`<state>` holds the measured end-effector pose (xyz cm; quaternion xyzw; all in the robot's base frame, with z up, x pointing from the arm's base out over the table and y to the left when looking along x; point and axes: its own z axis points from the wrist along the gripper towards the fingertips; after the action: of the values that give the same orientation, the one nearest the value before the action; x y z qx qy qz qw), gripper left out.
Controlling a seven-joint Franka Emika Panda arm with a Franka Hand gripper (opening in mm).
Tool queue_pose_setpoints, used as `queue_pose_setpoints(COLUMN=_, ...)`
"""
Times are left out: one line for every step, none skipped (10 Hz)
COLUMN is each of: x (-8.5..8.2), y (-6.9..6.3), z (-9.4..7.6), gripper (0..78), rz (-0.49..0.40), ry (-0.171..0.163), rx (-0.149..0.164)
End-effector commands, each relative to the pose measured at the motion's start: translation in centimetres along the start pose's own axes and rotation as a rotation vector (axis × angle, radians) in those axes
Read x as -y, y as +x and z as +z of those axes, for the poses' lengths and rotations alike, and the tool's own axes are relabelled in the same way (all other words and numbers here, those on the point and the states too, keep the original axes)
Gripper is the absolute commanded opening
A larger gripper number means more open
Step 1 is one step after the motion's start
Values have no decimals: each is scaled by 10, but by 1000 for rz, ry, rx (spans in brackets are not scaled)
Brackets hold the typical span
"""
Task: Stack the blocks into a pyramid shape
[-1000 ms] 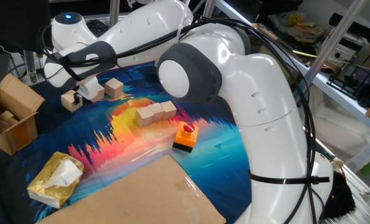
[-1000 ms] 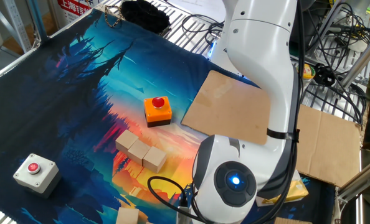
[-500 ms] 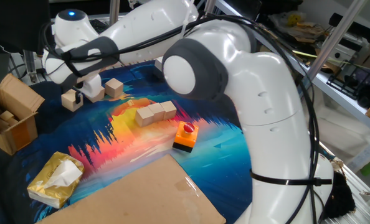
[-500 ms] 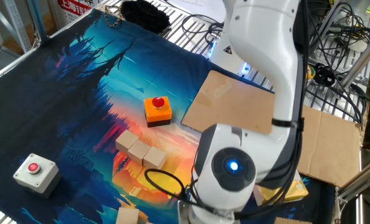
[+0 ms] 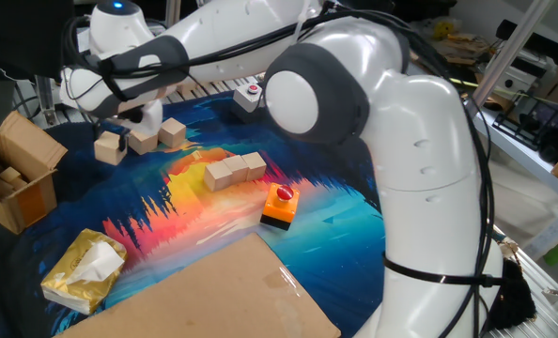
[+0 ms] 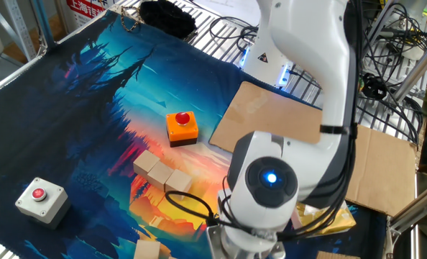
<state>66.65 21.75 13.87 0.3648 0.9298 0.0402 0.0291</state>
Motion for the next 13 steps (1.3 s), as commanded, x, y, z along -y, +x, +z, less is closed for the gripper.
queue_pose_setpoints(x=27, y=24, z=-52, gripper=11, rz=-460, ry=43, rx=-38)
queue_pose_setpoints(x=31, y=28, z=-53, gripper=11, rz=-496, ry=43, rx=-35)
queue_pose_setpoints(x=35, y=32, z=-53, gripper=11, rz=-519, ry=45, rx=-31)
queue_pose_setpoints(x=39, y=36, z=-54, gripper=11, rz=-546, ry=48, rx=-30)
queue_pose_setpoints(x=42, y=37, z=-56, gripper=11, rz=-556, ry=46, rx=-33)
queue_pose_setpoints(x=45, y=36, z=-59, gripper=11, rz=-566, ry=45, rx=-34)
queue_pose_setpoints(x=46, y=35, z=-60, gripper=11, rz=-571, ry=46, rx=-34)
queue_pose_setpoints(x=54, y=29, z=-63, gripper=11, rz=-594, ry=46, rx=-37)
queue_pose_setpoints(x=54, y=29, z=-63, gripper=11, rz=-594, ry=49, rx=-31)
queue_pose_setpoints(x=54, y=29, z=-63, gripper=11, rz=-594, ry=56, rx=-31)
queue_pose_setpoints(x=54, y=29, z=-63, gripper=11, rz=-589, ry=55, rx=-31)
queue_pose_setpoints(x=54, y=29, z=-63, gripper=11, rz=-583, ry=53, rx=-32)
queue_pose_setpoints(x=54, y=29, z=-63, gripper=11, rz=-574, ry=47, rx=-35)
